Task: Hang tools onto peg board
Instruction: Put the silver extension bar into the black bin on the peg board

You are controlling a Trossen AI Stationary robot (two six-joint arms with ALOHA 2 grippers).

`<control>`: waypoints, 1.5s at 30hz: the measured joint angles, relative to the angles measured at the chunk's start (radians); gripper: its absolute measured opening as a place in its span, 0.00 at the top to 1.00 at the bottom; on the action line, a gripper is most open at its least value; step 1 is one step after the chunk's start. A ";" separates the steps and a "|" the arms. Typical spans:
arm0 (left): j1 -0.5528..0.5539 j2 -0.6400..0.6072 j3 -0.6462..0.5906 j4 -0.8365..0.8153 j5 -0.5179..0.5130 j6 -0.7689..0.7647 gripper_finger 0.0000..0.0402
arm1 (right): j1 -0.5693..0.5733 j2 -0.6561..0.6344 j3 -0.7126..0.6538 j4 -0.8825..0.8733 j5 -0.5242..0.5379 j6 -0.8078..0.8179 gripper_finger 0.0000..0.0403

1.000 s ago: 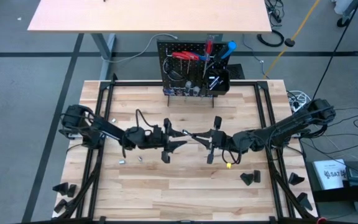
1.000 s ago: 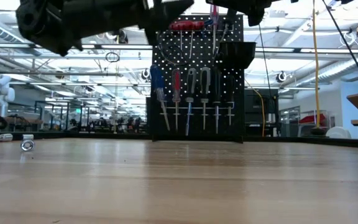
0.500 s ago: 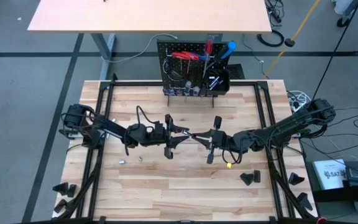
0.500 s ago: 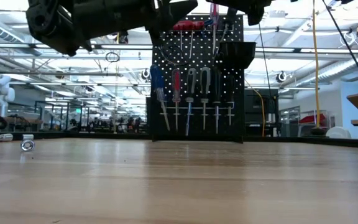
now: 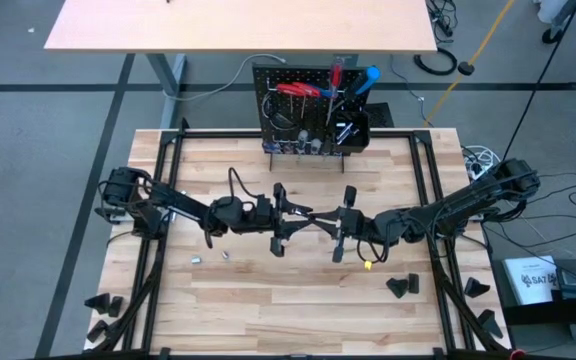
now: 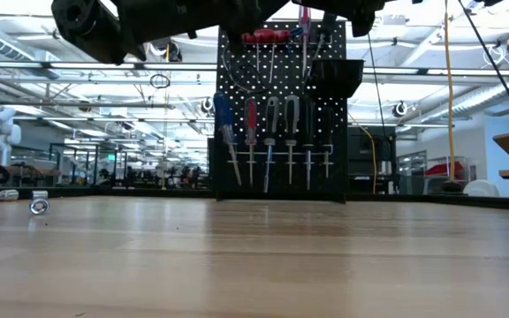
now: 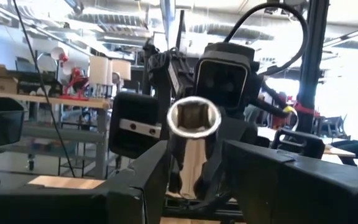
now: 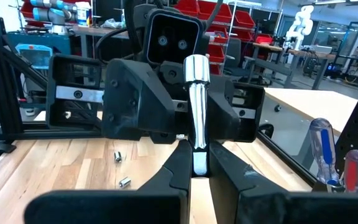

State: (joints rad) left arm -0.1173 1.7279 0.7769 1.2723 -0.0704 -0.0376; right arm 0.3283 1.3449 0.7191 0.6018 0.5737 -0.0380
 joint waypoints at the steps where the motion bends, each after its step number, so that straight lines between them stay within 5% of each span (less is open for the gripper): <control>1: 0.000 0.000 0.000 -0.003 0.000 0.000 0.61 | 0.000 0.000 0.000 0.000 0.000 0.000 0.94; 7: 0.000 0.000 0.000 0.004 0.000 0.001 0.67 | 0.000 0.000 0.000 -0.001 0.001 -0.003 0.94; 13: 0.001 0.000 0.000 0.003 0.000 0.027 0.88 | 0.000 0.000 0.001 -0.002 0.002 -0.007 0.94; 17: 0.001 0.000 0.000 0.003 0.000 0.044 0.89 | 0.000 0.000 0.001 -0.005 0.000 -0.018 0.93; 27: 0.000 -0.004 0.000 -0.026 -0.041 0.047 0.89 | 0.034 -0.087 0.002 -0.157 0.125 -0.064 0.62; 35: 0.055 -0.077 0.087 -0.378 -0.090 0.046 0.89 | 0.080 -0.304 0.002 -0.740 0.164 0.213 0.53; 41: 0.134 -0.055 0.392 -0.805 -0.042 0.135 0.89 | 0.070 -0.326 0.002 -1.015 0.192 0.370 0.54; 45: 0.191 -0.023 0.581 -0.946 -0.042 0.222 0.89 | 0.059 -0.318 0.002 -1.092 0.194 0.427 0.55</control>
State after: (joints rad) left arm 0.0735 1.7046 1.3582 0.3262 -0.1123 0.1844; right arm 0.3876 1.0273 0.7208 -0.4898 0.7677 0.3889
